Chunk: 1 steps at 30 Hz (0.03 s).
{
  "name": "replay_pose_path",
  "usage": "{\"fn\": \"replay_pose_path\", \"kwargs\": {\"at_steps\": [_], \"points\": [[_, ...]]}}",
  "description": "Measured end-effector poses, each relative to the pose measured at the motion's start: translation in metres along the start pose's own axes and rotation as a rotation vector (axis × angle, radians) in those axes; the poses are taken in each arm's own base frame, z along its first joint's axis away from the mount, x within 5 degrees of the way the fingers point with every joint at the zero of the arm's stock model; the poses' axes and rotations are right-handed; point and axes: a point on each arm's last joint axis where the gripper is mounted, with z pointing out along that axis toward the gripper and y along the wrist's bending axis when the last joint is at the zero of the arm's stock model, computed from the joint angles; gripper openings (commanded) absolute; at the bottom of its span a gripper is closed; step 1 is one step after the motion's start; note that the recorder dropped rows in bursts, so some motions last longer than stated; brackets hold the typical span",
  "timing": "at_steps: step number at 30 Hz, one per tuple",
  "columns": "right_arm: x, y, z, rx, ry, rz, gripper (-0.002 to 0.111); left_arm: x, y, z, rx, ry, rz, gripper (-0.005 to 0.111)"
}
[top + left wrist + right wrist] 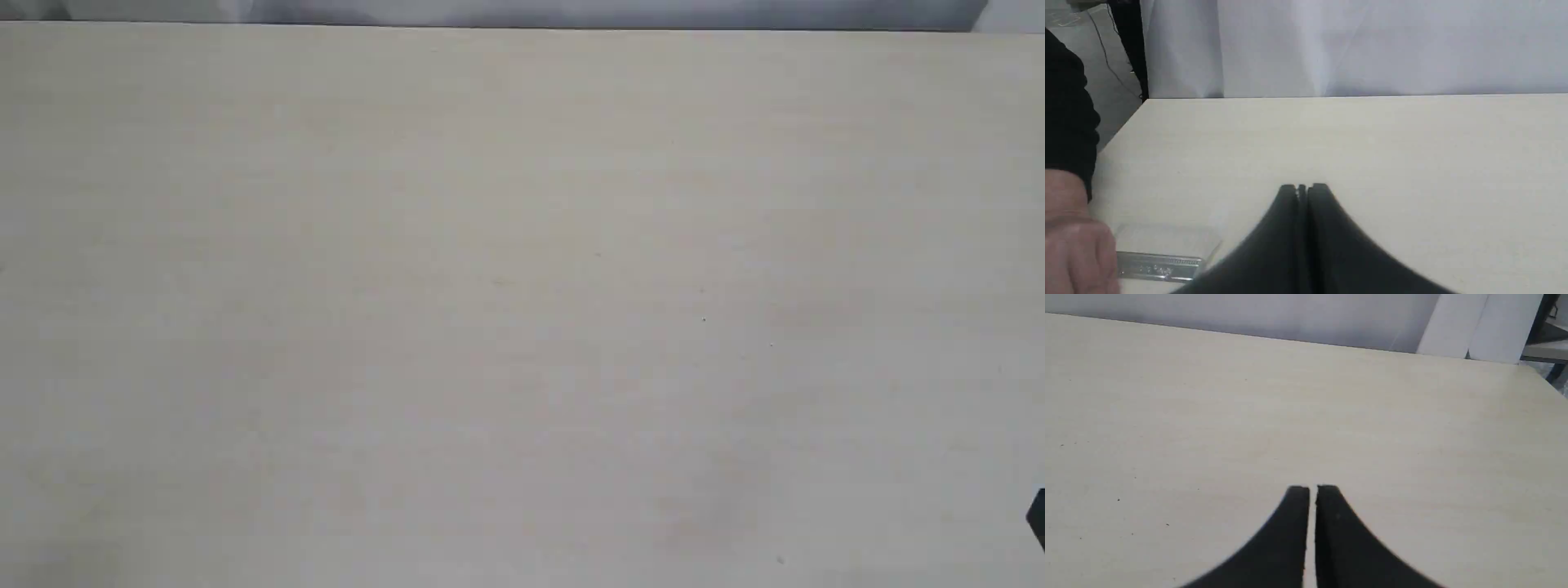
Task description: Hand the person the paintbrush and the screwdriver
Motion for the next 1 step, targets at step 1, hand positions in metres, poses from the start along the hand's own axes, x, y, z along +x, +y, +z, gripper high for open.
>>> {"fn": "replay_pose_path", "kwargs": {"at_steps": [1], "points": [[0.0, 0.0, 0.0, 0.0, 0.0, 0.0, 0.004, 0.0, 0.0, 0.0, 0.0, 0.0, 0.0, 0.0]]}}
